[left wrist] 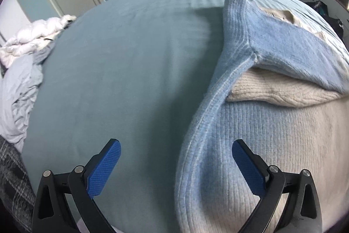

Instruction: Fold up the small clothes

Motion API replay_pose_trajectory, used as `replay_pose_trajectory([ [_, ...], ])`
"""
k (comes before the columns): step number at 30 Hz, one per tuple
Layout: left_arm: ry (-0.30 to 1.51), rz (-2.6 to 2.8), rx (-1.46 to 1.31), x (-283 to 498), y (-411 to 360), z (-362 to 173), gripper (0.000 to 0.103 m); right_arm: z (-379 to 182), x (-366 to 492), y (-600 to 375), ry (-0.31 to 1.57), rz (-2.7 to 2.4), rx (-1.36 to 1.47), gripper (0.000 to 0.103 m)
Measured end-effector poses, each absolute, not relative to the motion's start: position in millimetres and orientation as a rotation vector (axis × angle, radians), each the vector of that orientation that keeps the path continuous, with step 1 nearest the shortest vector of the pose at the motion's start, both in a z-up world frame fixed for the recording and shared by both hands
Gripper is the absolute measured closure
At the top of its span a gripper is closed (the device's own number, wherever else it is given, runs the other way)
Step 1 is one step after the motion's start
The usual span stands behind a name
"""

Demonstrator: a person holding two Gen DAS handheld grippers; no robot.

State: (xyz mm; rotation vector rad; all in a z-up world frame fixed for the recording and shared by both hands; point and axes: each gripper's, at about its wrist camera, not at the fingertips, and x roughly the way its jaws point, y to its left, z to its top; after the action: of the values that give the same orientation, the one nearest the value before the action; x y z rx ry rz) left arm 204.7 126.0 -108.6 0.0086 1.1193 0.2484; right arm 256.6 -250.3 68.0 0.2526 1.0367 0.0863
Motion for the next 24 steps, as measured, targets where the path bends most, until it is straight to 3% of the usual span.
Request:
replay_pose_trajectory([
  [3,1.09,0.227,-0.036,189,122,-94,0.0,112,225,-270,1.005,0.006,0.208,0.023],
  [6,1.092,0.228,-0.038,173,116,-83,0.0,125,188,-288,0.948,-0.06,0.174,0.002],
  [14,1.129,0.197,-0.086,125,113,-60,0.0,25,143,-340,1.096,0.031,0.299,0.001],
  [19,1.135,0.249,0.034,94,108,-57,0.0,-53,146,-379,1.148,0.032,0.492,0.001],
  [24,1.162,0.235,0.006,77,106,-67,0.0,-78,143,-396,1.206,-0.013,0.613,0.001],
])
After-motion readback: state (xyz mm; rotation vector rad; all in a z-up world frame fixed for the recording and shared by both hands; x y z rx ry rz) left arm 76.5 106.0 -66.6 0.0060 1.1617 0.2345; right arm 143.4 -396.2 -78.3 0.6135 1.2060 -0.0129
